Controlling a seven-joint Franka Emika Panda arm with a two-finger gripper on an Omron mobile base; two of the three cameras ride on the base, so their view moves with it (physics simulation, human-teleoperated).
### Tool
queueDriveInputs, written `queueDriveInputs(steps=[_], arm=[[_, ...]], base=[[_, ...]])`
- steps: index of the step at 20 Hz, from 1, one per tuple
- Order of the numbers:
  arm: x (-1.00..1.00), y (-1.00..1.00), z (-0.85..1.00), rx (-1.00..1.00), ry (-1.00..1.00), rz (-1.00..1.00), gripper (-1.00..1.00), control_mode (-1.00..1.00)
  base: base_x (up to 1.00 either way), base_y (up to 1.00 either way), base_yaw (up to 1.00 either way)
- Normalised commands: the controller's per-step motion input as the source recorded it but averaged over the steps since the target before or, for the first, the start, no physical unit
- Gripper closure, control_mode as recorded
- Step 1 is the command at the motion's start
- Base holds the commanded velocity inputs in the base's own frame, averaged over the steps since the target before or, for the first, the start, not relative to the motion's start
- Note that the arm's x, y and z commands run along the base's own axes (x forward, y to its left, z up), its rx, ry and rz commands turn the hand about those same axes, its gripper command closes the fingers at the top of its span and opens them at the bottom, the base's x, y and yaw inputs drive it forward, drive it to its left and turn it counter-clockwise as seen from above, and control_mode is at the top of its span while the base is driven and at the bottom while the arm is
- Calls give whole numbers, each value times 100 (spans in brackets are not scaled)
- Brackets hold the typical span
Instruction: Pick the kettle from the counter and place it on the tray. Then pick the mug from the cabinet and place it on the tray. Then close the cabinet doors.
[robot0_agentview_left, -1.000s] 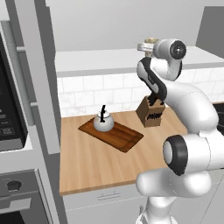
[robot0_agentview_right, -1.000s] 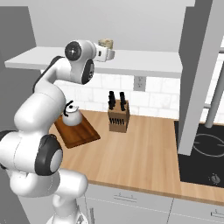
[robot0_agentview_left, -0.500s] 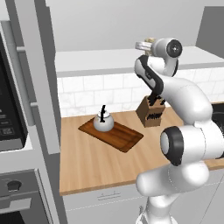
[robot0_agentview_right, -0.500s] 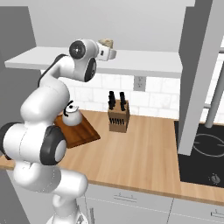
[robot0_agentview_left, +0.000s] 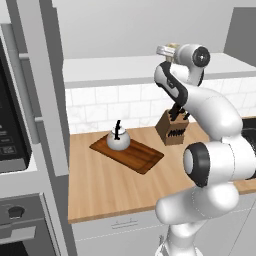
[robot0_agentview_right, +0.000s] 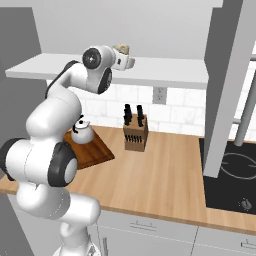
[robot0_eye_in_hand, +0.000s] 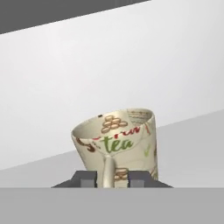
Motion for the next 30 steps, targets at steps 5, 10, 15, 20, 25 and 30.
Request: queueDriveInputs(steps=[5, 10, 15, 20, 25, 30], arm=[[0, 0, 0, 0, -1, 0, 100, -100], [-1, 0, -6, 0, 0, 0, 100, -100], [-33, 0, -18, 0, -11, 0, 100, -100], [-98, -2, -1, 0, -25, 0, 100, -100], [-90, 8, 36, -5, -7, 0, 100, -100], [-98, 4, 6, -10, 0, 10, 100, -100]], base=[[0, 0, 0], [0, 0, 0], [0, 0, 0], [0, 0, 0], [0, 0, 0], [0, 0, 0]])
